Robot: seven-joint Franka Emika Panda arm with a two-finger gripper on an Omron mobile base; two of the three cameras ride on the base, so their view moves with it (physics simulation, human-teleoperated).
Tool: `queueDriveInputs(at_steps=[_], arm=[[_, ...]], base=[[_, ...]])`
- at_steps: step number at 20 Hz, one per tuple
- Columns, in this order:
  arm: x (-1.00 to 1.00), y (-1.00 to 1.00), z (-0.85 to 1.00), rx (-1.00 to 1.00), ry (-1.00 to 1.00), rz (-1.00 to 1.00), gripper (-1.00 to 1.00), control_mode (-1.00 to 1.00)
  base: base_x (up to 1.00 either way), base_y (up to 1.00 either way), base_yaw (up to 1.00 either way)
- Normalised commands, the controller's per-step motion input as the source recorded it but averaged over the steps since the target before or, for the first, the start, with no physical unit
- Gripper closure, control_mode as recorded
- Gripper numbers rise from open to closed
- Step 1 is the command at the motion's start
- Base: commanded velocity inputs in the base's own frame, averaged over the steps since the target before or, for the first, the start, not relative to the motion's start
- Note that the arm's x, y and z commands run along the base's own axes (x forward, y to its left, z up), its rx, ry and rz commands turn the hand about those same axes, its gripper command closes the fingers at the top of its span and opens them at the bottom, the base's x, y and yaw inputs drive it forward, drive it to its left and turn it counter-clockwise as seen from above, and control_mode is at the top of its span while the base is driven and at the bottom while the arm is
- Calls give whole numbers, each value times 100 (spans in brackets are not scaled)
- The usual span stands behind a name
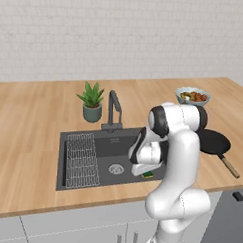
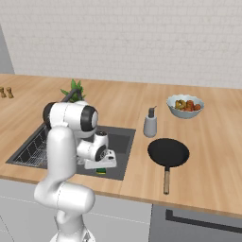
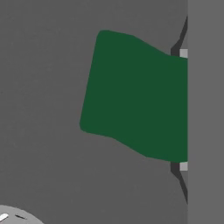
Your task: Pick the pan and sponge and place them into the sink. Then turn on the water.
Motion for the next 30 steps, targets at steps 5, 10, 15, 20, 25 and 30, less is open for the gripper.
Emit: queueDriveInputs(at_steps=[5, 10, 15, 20, 25, 30], arm=[[25, 1, -17, 4, 1, 0, 100, -100], [12, 15, -2, -3, 5, 0, -100, -100], [0, 0, 26, 0, 1, 0, -100, -100], [0, 0, 88, 0, 0, 0, -100, -100], [-5, -2, 100, 0, 0, 0, -100, -100], [-15, -26, 100, -1, 0, -3, -100, -100]], base=[[0, 0, 0], [0, 0, 0], [0, 0, 0], [0, 0, 0], [0, 0, 0], [0, 0, 0]])
